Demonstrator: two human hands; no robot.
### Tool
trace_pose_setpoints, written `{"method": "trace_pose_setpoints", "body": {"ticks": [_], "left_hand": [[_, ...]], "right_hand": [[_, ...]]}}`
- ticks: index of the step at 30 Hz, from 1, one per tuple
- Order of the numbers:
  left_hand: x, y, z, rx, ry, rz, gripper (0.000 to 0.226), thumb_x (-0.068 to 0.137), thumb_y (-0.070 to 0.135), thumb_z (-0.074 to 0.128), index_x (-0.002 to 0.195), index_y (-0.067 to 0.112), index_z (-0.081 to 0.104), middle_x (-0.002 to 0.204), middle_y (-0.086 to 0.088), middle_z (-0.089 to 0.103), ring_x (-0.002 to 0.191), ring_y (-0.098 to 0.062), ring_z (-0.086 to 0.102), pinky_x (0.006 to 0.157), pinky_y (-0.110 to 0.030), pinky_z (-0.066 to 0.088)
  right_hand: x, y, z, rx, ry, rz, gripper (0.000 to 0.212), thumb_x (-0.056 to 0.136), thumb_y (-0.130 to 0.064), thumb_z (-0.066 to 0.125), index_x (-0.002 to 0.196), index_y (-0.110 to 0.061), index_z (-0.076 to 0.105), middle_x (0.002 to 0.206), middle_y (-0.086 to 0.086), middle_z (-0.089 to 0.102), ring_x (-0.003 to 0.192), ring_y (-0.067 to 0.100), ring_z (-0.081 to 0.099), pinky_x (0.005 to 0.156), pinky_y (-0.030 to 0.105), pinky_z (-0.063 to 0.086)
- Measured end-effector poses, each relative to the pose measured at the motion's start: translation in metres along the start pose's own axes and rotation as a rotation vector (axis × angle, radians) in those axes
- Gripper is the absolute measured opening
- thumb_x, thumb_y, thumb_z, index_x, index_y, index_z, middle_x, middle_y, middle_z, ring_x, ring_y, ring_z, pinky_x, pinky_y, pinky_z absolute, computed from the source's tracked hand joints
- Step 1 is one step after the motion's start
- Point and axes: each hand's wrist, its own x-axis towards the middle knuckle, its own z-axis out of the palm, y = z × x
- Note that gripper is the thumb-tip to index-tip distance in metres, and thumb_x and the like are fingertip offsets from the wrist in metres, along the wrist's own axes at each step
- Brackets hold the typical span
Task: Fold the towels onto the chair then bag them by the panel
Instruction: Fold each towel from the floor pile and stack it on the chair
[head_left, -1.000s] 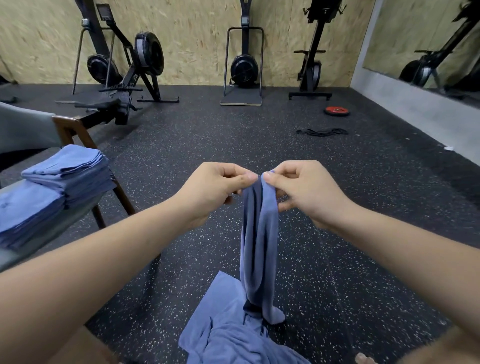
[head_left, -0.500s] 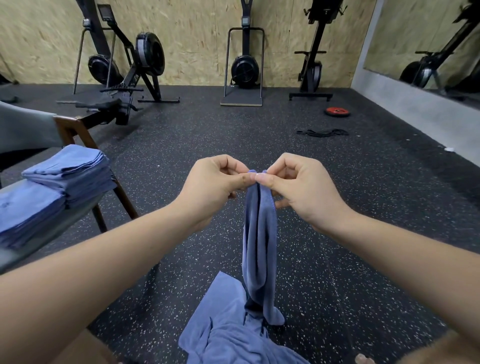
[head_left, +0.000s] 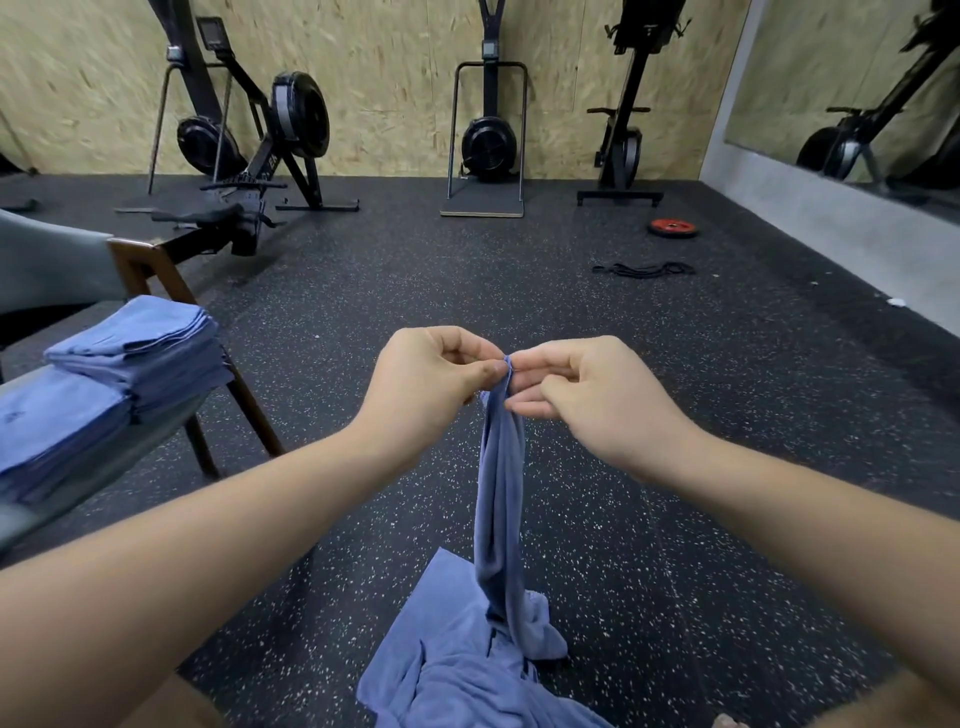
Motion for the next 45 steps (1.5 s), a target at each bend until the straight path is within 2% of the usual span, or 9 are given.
{"method": "trace_pose_setpoints", "body": {"ticks": [3,6,11,17,22,27,33,40,45], "left_hand": [[-0.001,-0.002,0.003,0.001,-0.007,0.006,0.005,0.087,0.023,0.088,0.087,0.021,0.083,0.082,-0.009,0.080,0.068,-0.024,0.064,0.069,-0.047,0.053],[-0.002,-0.002,0.004,0.028,-0.025,0.016,0.009,0.081,0.029,0.087,0.087,0.024,0.083,0.085,-0.008,0.081,0.084,-0.041,0.075,0.084,-0.059,0.060],[0.001,0.000,0.001,0.125,-0.016,0.075,0.006,0.086,0.022,0.084,0.083,0.026,0.082,0.075,0.000,0.078,0.062,-0.009,0.060,0.061,-0.032,0.048],[0.004,0.005,-0.004,0.204,-0.003,0.132,0.012,0.089,0.016,0.079,0.080,0.024,0.078,0.069,0.008,0.074,0.054,-0.003,0.051,0.056,-0.020,0.039],[0.004,0.010,-0.009,0.107,-0.089,0.132,0.010,0.094,0.011,0.074,0.086,0.017,0.076,0.070,0.009,0.067,0.060,-0.009,0.049,0.057,-0.025,0.038],[0.004,0.010,-0.010,0.100,-0.087,0.145,0.007,0.096,0.010,0.068,0.090,0.013,0.071,0.072,0.008,0.063,0.059,-0.007,0.045,0.057,-0.023,0.036],[0.011,0.005,-0.016,0.130,0.001,0.134,0.005,0.096,0.015,0.064,0.093,0.018,0.066,0.072,0.010,0.063,0.065,-0.013,0.049,0.063,-0.033,0.041],[0.013,0.006,-0.023,0.273,0.107,0.290,0.019,0.099,0.011,0.063,0.107,0.023,0.051,0.097,0.004,0.070,0.080,-0.017,0.065,0.076,-0.028,0.054],[0.014,0.010,-0.024,0.195,0.133,0.307,0.018,0.100,0.012,0.068,0.104,0.021,0.054,0.097,0.003,0.071,0.086,-0.023,0.068,0.086,-0.044,0.058]], "right_hand": [[-0.002,-0.002,0.004,0.034,-0.006,0.029,0.048,0.102,0.013,0.040,0.136,-0.004,0.070,0.107,0.007,0.081,0.099,0.016,0.081,0.096,0.035,0.064],[-0.003,-0.005,0.005,0.064,-0.009,0.044,0.051,0.102,0.013,0.038,0.142,-0.002,0.065,0.113,0.010,0.080,0.101,0.015,0.080,0.096,0.033,0.063],[0.000,-0.007,0.001,0.070,-0.032,0.043,0.050,0.101,0.011,0.038,0.138,-0.004,0.068,0.111,0.008,0.081,0.102,0.016,0.080,0.097,0.036,0.064],[0.004,-0.004,-0.004,-0.159,-0.045,-0.045,0.051,0.099,0.003,0.054,0.147,-0.012,0.060,0.102,0.001,0.080,0.092,0.012,0.079,0.086,0.035,0.065],[0.014,0.004,-0.018,-0.454,-0.068,-0.120,0.034,0.096,-0.019,0.071,0.124,-0.037,0.073,0.083,-0.006,0.072,0.066,0.002,0.061,0.069,0.027,0.051],[0.020,0.016,-0.027,-0.571,-0.125,-0.119,0.008,0.090,-0.032,0.080,0.087,-0.031,0.073,0.095,-0.007,0.060,0.077,0.006,0.059,0.076,0.030,0.050],[0.026,0.021,-0.039,-0.566,-0.100,-0.086,0.012,0.091,-0.018,0.077,0.087,-0.025,0.068,0.084,-0.009,0.071,0.072,-0.001,0.061,0.071,0.024,0.044],[0.031,0.008,-0.052,-0.325,0.128,-0.249,0.010,0.096,-0.017,0.074,0.091,-0.025,0.071,0.086,-0.003,0.074,0.085,0.027,0.068,0.081,0.041,0.054],[0.028,-0.005,-0.058,-0.322,0.168,-0.340,0.011,0.099,-0.019,0.070,0.100,-0.029,0.071,0.090,-0.006,0.074,0.087,0.017,0.068,0.083,0.039,0.053]]}}
